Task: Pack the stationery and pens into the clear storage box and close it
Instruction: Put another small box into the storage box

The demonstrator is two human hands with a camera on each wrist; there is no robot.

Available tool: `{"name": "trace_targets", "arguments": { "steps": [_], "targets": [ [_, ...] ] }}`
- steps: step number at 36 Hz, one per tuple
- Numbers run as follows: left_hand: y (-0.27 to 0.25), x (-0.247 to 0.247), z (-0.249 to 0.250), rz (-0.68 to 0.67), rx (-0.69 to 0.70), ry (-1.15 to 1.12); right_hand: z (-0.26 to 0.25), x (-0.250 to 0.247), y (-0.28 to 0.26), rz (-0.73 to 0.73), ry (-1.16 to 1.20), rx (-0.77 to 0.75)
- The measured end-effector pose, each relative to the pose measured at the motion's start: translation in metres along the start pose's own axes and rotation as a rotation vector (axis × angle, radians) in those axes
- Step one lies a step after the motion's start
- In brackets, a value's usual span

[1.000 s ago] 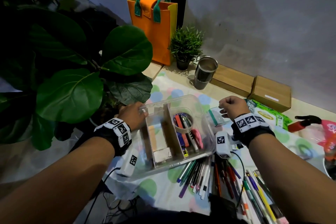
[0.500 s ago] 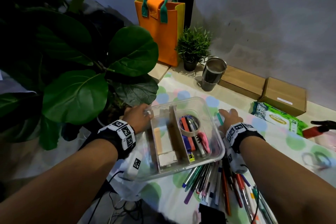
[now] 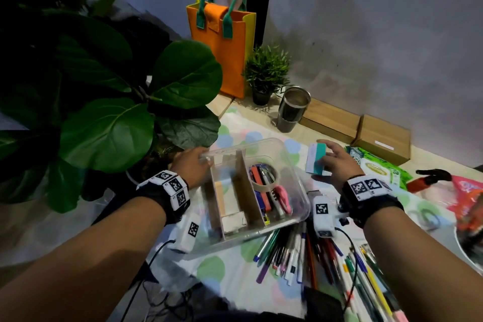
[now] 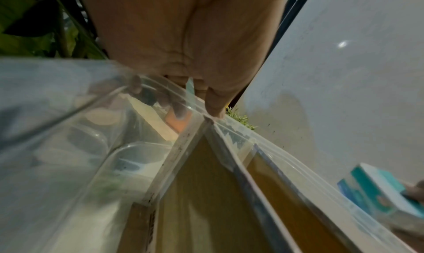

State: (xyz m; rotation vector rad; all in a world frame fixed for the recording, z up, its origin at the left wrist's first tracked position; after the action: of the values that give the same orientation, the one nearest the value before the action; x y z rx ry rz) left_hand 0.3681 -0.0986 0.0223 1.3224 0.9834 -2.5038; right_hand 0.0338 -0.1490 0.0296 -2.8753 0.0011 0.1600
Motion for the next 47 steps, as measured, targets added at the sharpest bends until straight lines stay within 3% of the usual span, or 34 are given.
{"name": "trace_targets", "arguments": {
  "steps": [5,8,11,14,23,31,38,47],
  "targets": [
    [0.0,-0.01,-0.009,0.035,0.006,-0.175,-0.03,0.034,-0.024,-0.076,0.127,-0.075],
    [-0.001,-0.019,-0.022,0.118,-0.047,-0.256,-0.029,0.059,-0.036,-0.158,0.146,-0.035],
    [-0.006,-0.021,-0.029,0.159,-0.075,-0.271,-0.029,0.085,-0.047,-0.256,-0.008,-0.06],
    [-0.011,-0.011,-0.032,0.11,-0.114,-0.214,-0.032,0.108,-0.058,-0.323,-0.189,-0.144],
    [-0.022,0.0,-0.027,0.097,-0.098,-0.124,-0.029,0.132,-0.074,-0.338,-0.181,-0.149],
    [-0.016,0.007,-0.028,0.018,-0.118,-0.009,-0.022,0.16,-0.079,-0.513,-0.535,-0.162],
    [-0.006,0.003,-0.036,-0.098,-0.064,0.144,-0.015,0.167,-0.079,-0.531,-0.654,-0.167],
    [-0.022,0.017,-0.037,0.077,-0.049,0.026,-0.012,0.188,-0.074,-0.587,-0.865,-0.259]
  ]
}}
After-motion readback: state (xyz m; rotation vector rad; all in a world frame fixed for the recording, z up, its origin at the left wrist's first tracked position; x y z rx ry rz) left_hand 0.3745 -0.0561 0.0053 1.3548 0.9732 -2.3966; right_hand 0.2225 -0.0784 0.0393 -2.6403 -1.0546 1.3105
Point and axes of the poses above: each hand's wrist, its own y-axis towards the middle knuckle, its own x-axis out of the palm, z = x × y, the point moved 7 cm from there along y, towards the middle knuckle, and after that the axes turned 13 degrees about -x, right-handed, at the moved point
